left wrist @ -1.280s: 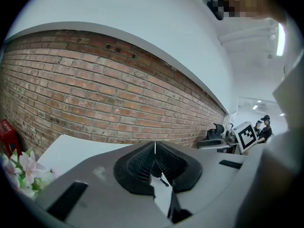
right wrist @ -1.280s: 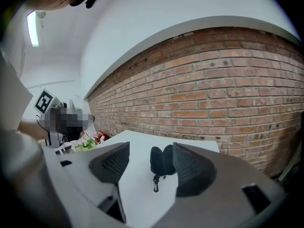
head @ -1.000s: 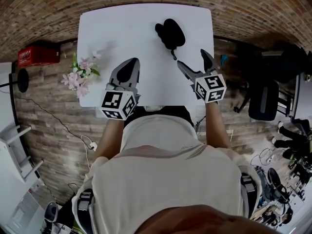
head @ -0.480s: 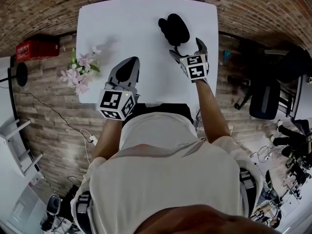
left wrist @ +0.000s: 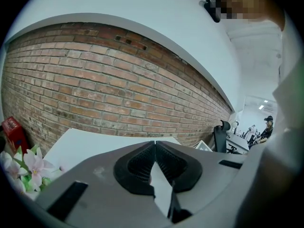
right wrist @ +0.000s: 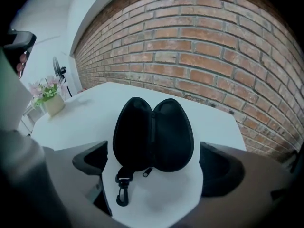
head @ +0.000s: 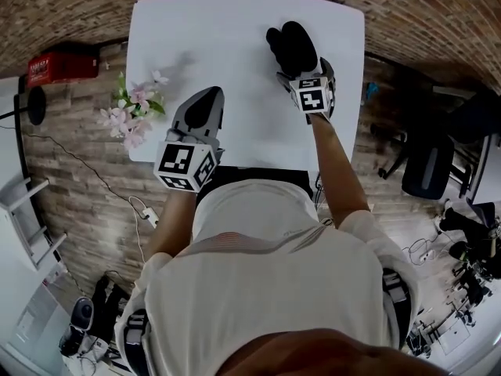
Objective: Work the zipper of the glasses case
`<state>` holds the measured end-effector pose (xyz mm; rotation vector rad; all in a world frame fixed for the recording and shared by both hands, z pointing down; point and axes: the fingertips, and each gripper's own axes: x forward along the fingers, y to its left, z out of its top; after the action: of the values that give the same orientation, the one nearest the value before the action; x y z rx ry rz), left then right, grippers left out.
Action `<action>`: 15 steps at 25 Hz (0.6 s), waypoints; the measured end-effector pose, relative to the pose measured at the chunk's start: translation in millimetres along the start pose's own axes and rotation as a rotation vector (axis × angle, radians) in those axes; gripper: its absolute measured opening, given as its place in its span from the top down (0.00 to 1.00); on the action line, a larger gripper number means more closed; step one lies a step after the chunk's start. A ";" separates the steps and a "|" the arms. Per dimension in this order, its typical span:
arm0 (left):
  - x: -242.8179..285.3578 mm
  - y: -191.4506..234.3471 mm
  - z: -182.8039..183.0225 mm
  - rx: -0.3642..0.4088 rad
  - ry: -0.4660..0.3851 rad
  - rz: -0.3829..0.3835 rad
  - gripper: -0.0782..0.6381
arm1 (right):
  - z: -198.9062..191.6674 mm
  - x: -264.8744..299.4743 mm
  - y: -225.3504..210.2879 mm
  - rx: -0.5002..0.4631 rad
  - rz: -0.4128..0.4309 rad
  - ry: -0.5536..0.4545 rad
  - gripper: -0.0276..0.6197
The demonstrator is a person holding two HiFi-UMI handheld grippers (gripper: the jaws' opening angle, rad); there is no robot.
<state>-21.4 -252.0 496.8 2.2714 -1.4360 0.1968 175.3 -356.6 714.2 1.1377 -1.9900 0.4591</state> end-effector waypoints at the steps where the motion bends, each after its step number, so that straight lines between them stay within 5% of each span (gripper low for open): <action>1: 0.6 1.0 -1.4 -0.001 0.004 0.001 0.86 | -1.4 2.7 -0.9 0.015 0.008 0.005 -0.02; 9: 5.7 5.6 -8.3 -0.027 0.021 0.010 0.86 | 0.5 16.4 -1.7 0.056 0.077 -0.004 -0.02; 15: 5.5 7.8 -10.0 -0.038 0.025 0.017 0.86 | 11.4 1.1 -5.1 0.047 0.056 -0.062 0.20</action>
<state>-24.7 -255.0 509.9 2.2194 -1.4355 0.2007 174.2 -367.2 707.5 1.1403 -2.0786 0.5076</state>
